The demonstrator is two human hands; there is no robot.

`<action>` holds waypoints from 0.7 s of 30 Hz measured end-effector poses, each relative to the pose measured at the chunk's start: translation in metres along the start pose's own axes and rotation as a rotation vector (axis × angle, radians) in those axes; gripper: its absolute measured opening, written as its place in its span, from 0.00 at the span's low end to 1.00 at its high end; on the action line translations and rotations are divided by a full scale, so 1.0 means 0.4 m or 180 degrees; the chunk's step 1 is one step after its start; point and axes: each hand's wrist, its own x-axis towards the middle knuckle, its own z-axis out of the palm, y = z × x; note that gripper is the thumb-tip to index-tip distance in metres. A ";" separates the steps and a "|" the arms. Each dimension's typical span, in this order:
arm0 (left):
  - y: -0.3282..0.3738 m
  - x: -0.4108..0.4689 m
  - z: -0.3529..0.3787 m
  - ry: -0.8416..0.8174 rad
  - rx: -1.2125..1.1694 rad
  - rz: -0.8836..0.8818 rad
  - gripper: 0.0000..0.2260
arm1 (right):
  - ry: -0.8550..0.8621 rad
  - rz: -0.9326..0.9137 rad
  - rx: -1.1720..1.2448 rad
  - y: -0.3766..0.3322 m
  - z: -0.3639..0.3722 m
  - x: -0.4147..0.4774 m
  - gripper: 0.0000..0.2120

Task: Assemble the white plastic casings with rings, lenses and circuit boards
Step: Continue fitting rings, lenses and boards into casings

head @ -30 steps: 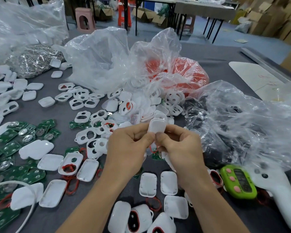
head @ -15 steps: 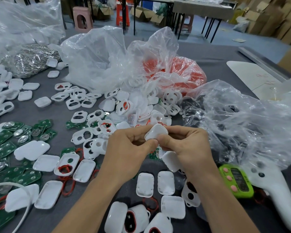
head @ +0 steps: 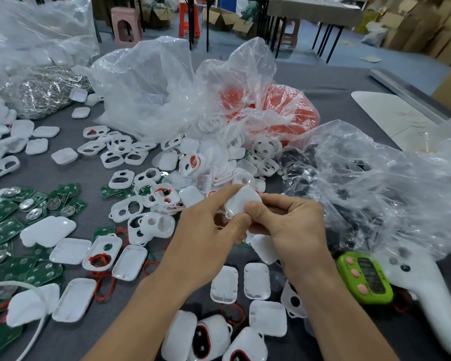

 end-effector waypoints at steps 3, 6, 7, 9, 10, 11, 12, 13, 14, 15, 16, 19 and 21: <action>0.006 -0.003 -0.006 0.0014 0.0083 0.0104 0.21 | -0.0044 0.0097 0.0116 0.002 0.007 -0.002 0.04; 0.006 -0.002 -0.013 -0.0032 0.0105 0.0133 0.18 | -0.0021 0.0133 0.0043 0.002 0.009 0.001 0.04; 0.007 -0.002 -0.014 -0.0063 0.0071 0.0131 0.17 | -0.0037 0.0121 -0.0020 0.001 0.008 0.002 0.04; 0.009 -0.001 -0.016 -0.0110 -0.0056 0.0077 0.16 | -0.0106 0.0076 -0.0162 0.001 0.005 0.001 0.03; 0.009 0.000 -0.016 -0.0122 -0.0159 0.0037 0.17 | -0.0144 0.0041 -0.0238 0.003 0.002 0.002 0.03; 0.008 0.002 -0.016 -0.0127 -0.0279 -0.0010 0.19 | -0.0185 0.0001 -0.0311 0.005 0.000 0.004 0.03; 0.007 0.003 -0.016 -0.0128 -0.0416 -0.0081 0.21 | -0.0227 -0.0035 -0.0373 0.006 -0.001 0.004 0.03; 0.005 0.004 -0.016 -0.0129 -0.0547 -0.0181 0.22 | -0.0261 -0.0053 -0.0422 0.008 -0.001 0.005 0.04; 0.002 0.005 -0.017 -0.0126 -0.0631 -0.0285 0.21 | -0.0285 -0.0050 -0.0455 0.009 0.000 0.006 0.04; -0.001 0.005 -0.018 -0.0116 -0.0656 -0.0367 0.20 | -0.0302 -0.0028 -0.0472 0.010 0.001 0.007 0.04; -0.004 0.006 -0.020 -0.0106 -0.0636 -0.0413 0.20 | -0.0319 0.0008 -0.0464 0.011 0.001 0.008 0.04; -0.001 0.006 -0.022 -0.0103 -0.0616 -0.0415 0.18 | -0.0371 0.0146 -0.0217 0.007 0.000 0.012 0.03; 0.007 0.007 -0.020 -0.0097 -0.0907 -0.0547 0.13 | -0.0334 0.0184 -0.0150 -0.001 -0.004 0.014 0.03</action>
